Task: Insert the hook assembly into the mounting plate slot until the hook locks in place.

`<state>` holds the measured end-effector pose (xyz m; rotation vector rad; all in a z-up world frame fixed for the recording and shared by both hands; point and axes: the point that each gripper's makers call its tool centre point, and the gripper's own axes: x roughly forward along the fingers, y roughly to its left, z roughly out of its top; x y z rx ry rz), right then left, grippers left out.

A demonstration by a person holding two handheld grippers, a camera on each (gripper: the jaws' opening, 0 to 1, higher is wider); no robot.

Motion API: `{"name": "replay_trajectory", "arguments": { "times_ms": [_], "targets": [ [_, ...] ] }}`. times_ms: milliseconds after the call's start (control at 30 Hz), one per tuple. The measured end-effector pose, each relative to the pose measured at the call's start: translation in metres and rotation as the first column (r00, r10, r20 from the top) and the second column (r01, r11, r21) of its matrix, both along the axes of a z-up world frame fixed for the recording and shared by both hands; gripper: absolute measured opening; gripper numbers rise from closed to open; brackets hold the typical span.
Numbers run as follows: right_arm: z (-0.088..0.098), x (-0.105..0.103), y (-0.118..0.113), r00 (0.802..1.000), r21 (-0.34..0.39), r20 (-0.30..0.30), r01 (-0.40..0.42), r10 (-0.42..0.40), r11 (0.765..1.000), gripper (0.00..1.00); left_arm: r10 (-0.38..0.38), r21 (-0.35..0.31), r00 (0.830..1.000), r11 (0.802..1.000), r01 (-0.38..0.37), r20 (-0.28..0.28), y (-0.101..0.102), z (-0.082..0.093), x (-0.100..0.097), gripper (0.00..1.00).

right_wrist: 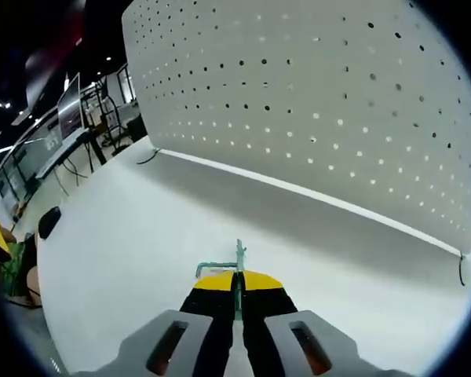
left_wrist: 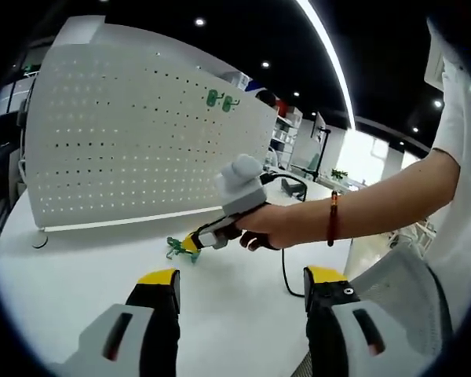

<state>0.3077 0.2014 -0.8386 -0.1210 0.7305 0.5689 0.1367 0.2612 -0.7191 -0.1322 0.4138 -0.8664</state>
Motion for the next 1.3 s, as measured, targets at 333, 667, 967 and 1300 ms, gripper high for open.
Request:
{"name": "replay_trajectory", "arguments": {
  "times_ms": [333,667,967,1300],
  "targets": [
    [0.015,0.002,-0.003,1.0,0.023,0.028,0.003,-0.003,1.0,0.0,-0.005,0.017,1.0,1.0,0.005,0.016,0.001,0.003,0.001,0.66],
    [0.033,-0.006,-0.007,0.999,0.098,-0.02,0.045,-0.043,0.994,0.0,-0.014,0.062,0.998,0.998,0.011,0.056,-0.001,0.006,0.003,0.63],
    [0.045,-0.028,0.002,0.996,0.183,-0.076,0.063,-0.05,0.981,0.0,-0.031,0.087,0.996,0.996,0.025,0.078,-0.003,0.01,0.0,0.63],
    [0.057,-0.057,0.004,0.996,0.206,-0.094,0.027,-0.007,0.978,0.0,-0.054,0.174,0.99,0.984,0.031,0.131,-0.001,0.013,-0.002,0.62]
  ]
}}
